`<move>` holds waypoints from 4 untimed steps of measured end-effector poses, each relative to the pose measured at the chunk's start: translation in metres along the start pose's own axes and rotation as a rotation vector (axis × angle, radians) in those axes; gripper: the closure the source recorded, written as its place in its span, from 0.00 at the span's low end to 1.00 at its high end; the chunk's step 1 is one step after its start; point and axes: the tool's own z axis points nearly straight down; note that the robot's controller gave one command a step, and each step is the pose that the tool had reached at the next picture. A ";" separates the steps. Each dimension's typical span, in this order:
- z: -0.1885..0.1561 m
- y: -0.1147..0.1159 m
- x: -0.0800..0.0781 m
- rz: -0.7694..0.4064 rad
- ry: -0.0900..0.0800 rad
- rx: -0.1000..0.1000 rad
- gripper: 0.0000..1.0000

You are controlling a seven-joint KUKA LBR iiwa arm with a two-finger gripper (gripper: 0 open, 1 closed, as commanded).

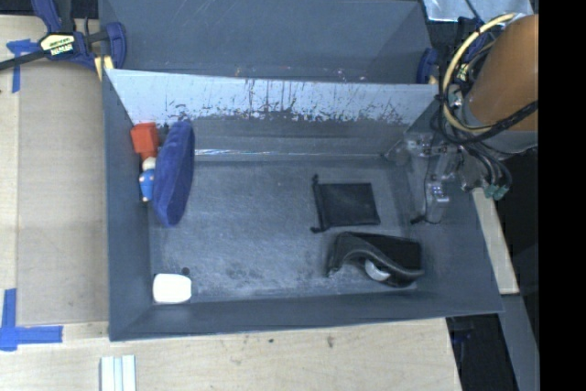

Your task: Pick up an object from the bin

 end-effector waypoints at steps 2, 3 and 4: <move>0.078 0.078 -0.030 0.021 -0.003 -0.002 0.00; 0.076 0.072 -0.026 0.069 0.002 -0.001 0.00; 0.110 0.064 -0.038 0.197 0.002 -0.001 0.00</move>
Offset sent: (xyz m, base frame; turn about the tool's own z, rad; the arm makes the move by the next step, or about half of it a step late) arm 0.0329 0.0516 -0.1100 0.0355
